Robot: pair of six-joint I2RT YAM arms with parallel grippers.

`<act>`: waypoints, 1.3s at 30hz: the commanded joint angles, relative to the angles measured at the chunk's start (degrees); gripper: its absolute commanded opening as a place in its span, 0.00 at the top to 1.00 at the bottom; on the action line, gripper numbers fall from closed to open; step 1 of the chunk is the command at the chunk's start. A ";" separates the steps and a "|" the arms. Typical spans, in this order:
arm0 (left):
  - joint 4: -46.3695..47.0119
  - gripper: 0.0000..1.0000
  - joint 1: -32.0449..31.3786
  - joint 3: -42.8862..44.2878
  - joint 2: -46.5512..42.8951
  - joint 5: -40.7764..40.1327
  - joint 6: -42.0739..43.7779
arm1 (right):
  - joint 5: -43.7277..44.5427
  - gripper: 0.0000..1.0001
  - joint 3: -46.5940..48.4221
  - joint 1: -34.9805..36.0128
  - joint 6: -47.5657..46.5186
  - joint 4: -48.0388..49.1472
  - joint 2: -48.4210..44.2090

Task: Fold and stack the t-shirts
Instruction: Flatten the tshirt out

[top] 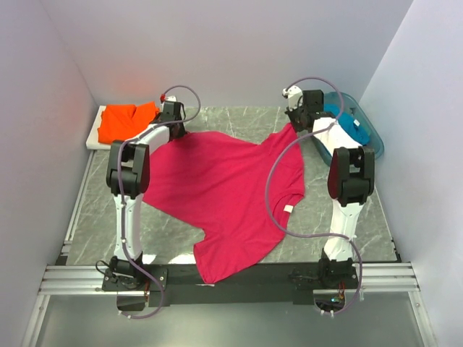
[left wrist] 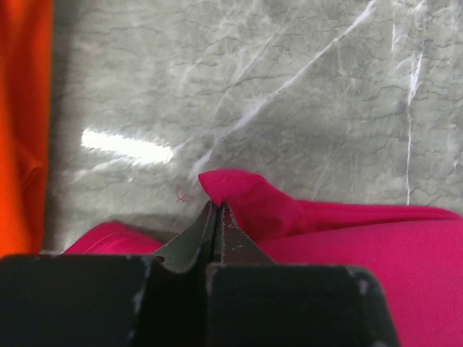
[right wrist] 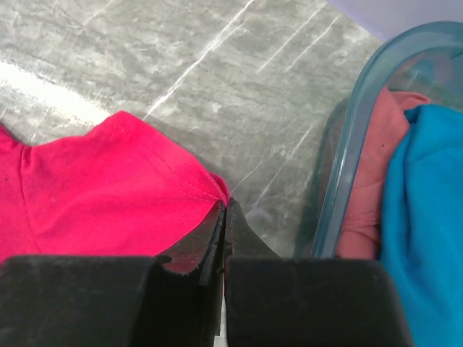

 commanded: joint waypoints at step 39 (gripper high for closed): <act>10.08 1.00 1.29 9.96 -1.87 -16.18 9.53 | 19.18 1.00 24.10 5.09 -2.35 3.61 13.37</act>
